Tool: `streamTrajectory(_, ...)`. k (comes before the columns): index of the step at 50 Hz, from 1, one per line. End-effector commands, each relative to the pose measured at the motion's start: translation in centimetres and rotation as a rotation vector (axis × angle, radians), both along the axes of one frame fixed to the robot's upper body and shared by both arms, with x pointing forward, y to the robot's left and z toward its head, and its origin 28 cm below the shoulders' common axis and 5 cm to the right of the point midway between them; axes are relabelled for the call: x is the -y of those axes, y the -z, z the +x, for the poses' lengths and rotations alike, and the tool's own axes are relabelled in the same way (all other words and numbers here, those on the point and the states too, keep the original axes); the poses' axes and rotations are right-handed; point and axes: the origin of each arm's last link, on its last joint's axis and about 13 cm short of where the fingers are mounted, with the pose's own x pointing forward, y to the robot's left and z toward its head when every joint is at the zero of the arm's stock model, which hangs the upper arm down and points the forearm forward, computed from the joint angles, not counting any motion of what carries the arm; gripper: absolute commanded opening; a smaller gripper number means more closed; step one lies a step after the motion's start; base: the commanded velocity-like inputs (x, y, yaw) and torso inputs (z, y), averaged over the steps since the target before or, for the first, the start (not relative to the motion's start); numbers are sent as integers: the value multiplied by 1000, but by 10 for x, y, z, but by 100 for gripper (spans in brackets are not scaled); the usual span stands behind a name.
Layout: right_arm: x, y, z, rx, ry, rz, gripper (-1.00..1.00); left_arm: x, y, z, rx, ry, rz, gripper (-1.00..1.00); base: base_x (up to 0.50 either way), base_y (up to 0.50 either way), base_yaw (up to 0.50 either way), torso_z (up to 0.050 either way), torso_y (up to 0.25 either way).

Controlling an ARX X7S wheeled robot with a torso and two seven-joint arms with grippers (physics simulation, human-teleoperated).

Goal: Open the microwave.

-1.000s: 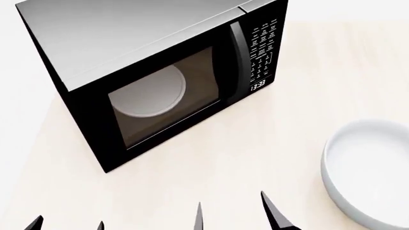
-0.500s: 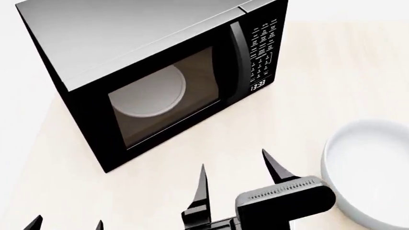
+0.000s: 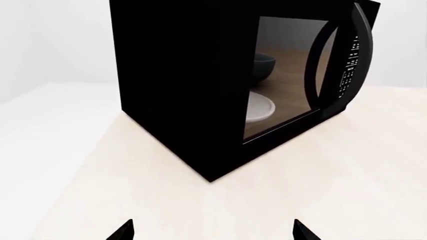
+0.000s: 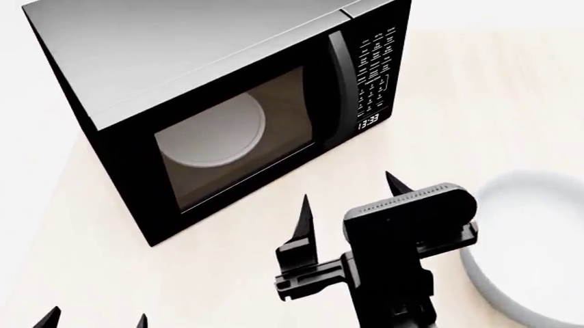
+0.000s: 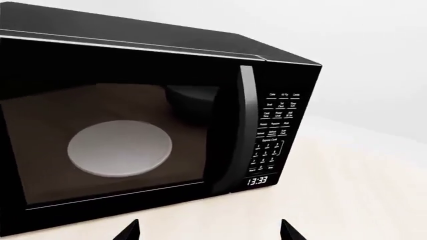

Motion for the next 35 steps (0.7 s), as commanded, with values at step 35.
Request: streamTrajectory(35, -2, -38, 57, -39, 67, -43, 100, -2, -2, -2, 0, 1, -11, 100, 0, 0, 0, 0, 0)
